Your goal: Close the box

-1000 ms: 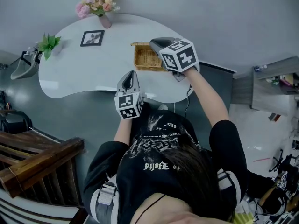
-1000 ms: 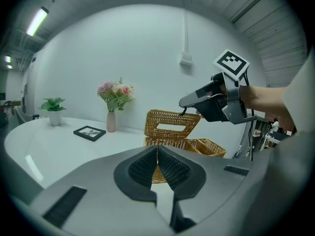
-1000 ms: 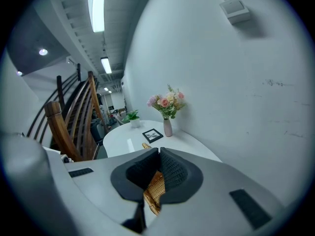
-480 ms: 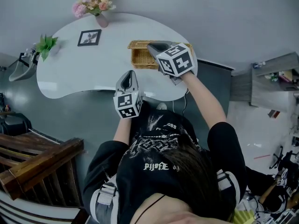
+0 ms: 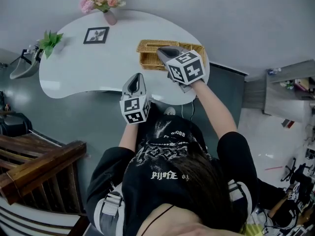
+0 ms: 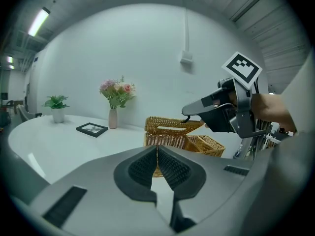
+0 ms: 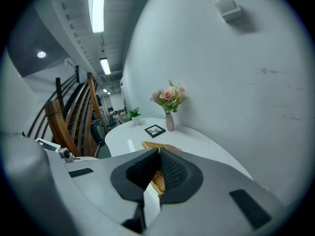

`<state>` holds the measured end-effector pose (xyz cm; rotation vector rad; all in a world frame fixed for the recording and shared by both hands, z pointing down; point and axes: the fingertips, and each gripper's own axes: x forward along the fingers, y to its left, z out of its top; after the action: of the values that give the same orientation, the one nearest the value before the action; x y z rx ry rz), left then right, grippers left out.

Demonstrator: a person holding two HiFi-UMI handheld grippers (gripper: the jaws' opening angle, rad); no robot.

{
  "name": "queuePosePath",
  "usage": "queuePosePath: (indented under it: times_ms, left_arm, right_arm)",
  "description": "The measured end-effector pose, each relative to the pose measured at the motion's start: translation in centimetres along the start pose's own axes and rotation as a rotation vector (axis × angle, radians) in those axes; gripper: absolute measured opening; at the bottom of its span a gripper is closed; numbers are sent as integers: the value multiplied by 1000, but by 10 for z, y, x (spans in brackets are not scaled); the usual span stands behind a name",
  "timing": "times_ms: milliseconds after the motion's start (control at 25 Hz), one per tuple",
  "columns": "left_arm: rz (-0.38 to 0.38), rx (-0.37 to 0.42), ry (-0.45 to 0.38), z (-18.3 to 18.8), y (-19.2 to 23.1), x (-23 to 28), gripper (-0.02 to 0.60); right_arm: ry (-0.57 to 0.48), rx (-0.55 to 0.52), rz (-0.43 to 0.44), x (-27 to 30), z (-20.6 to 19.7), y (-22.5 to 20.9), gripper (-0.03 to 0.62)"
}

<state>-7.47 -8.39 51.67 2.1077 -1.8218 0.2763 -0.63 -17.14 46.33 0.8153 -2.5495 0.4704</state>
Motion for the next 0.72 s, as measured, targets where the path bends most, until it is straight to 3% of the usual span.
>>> queuePosePath:
  times_ms: [720]
  left_arm:
    - [-23, 7, 17, -4, -1, 3, 25]
  right_arm:
    - [-3, 48, -25, 2, -32, 4, 35]
